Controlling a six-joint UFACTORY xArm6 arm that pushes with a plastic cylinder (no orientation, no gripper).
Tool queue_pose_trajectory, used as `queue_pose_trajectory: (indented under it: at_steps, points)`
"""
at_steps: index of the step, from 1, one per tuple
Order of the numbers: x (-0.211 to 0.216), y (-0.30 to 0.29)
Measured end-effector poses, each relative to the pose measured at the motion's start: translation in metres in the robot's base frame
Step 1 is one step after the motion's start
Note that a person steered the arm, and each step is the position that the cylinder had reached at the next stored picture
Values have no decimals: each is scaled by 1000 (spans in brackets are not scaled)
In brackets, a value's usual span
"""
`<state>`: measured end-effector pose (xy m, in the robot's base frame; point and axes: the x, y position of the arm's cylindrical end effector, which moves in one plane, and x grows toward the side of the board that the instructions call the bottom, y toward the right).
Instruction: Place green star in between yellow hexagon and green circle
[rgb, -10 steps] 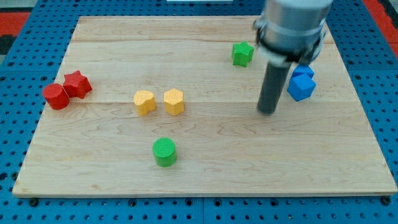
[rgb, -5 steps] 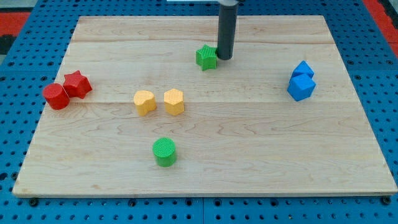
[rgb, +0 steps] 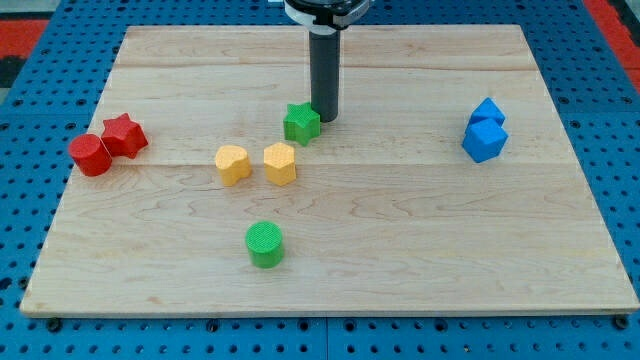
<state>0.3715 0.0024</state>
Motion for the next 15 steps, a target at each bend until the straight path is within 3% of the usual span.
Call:
queue_pose_trajectory:
  at_steps: [2,3,4,6,7,8,10,11,12,14,15]
  points:
    - [3,16]
    - [-52,-10]
    - [-15,-53]
    - [57,-19]
    - [30,10]
    - [40,54]
    - [123,46]
    - [104,29]
    - [53,47]
    - [150,-10]
    - [171,-31]
